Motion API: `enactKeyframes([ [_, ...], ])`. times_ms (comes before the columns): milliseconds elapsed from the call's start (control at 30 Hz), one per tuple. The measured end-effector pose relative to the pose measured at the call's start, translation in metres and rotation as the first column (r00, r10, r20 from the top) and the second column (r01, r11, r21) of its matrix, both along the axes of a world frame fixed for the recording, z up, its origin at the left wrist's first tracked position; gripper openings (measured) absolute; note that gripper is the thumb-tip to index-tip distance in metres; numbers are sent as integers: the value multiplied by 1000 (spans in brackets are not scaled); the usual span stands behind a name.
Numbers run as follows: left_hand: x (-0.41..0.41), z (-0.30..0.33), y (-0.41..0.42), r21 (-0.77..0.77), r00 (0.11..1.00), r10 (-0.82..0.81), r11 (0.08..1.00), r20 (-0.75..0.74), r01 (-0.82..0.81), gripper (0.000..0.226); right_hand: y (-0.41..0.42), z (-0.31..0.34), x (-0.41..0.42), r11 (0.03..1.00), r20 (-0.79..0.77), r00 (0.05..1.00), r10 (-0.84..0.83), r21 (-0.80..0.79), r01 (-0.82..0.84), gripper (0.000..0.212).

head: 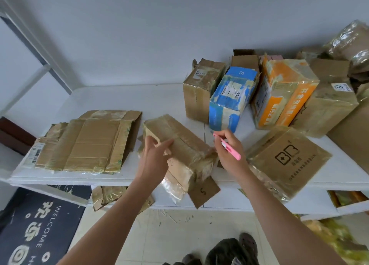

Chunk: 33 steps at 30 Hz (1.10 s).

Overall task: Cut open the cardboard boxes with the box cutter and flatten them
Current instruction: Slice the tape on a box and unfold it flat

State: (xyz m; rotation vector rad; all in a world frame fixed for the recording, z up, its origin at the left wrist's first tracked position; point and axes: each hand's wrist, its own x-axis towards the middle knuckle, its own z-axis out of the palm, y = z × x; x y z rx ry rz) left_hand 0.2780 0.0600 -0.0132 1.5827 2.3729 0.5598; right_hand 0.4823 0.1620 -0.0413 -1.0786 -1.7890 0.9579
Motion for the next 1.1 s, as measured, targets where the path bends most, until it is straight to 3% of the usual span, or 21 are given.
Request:
enactKeyframes([
  [100, 3, -1, 8, -34, 940, 79, 997, 330, -72, 55, -4, -2, 1, 998, 3, 1000, 0, 63, 0, 9],
  [200, 15, 0, 16, -6, 875, 131, 989, 466, -145, 47, 1, -2, 9, 996, -36, 999, 3, 93, 0, 9],
  [333, 24, 0, 26, 26, 903, 150, 984, 402, -175, 57, 11, 1, 12, 993, -121, 992, -20, 110, 33, 11],
  [500, 15, -1, 30, -58, 839, 189, 981, 510, -186, 65, 6, -2, 13, 990, -66, 998, 13, 140, -3, 12],
  [700, 18, 3, 39, -161, 963, 145, 981, 229, -110, 59, 20, 3, 21, 984, -55, 997, -55, 165, 63, 11],
  [767, 28, 2, 43, -235, 966, 200, 959, 162, -159, 82, 16, 3, 19, 986, -80, 995, -63, 148, 75, 12],
  [867, 38, -2, 49, -334, 939, 273, 922, 208, -195, 105, 4, 2, 8, 996, -105, 994, -38, 78, 46, 14],
  [1100, 16, 10, 49, -371, 964, 125, 928, 236, -30, 92, -9, -5, -9, 999, -197, 980, -36, -37, 30, 14],
])
